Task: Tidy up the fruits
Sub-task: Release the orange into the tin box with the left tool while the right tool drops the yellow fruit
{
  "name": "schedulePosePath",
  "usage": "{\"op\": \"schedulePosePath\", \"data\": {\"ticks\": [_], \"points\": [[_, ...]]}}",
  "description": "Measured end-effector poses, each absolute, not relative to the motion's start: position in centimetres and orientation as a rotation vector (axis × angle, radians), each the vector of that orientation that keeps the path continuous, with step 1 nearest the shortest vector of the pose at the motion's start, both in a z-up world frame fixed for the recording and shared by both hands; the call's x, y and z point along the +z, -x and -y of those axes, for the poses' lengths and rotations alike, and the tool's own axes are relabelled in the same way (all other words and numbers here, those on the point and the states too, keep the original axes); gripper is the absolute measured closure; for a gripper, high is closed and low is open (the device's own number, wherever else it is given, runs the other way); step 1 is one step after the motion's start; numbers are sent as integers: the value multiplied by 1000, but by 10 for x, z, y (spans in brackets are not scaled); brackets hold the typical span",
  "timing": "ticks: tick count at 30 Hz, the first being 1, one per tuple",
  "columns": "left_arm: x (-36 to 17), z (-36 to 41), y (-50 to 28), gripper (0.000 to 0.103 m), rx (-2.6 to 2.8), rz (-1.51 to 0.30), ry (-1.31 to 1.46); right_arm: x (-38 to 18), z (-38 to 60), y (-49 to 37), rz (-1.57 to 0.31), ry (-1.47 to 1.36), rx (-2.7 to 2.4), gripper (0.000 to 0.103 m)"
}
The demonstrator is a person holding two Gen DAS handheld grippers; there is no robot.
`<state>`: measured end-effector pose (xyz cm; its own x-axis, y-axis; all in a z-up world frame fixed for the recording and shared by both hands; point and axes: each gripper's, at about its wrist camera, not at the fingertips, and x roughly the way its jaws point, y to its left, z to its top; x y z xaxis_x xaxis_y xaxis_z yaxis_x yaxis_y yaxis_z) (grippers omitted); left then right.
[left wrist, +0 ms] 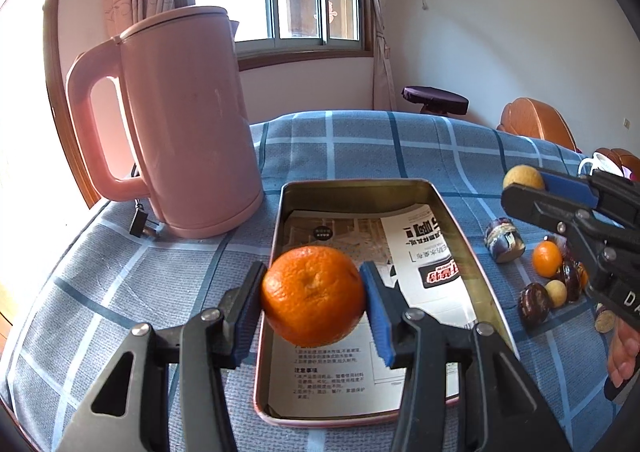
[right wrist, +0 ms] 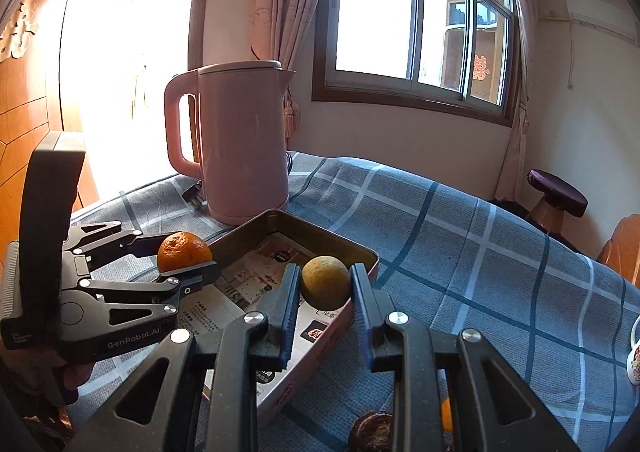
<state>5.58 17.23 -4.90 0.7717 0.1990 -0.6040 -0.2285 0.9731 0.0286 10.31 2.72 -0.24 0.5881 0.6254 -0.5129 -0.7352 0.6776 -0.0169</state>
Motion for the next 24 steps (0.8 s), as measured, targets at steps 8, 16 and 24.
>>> {"op": "schedulePosePath", "data": {"ticks": [8, 16, 24], "points": [[-58, -177, -63, 54, 239, -689, 47, -24, -47, -112, -579, 252, 831, 76], [-62, -174, -68, 54, 250, -706, 29, -38, -49, -119, -634, 245, 834, 76], [-63, -173, -71, 54, 260, -710, 12, -49, -56, -121, -662, 255, 850, 76]]}}
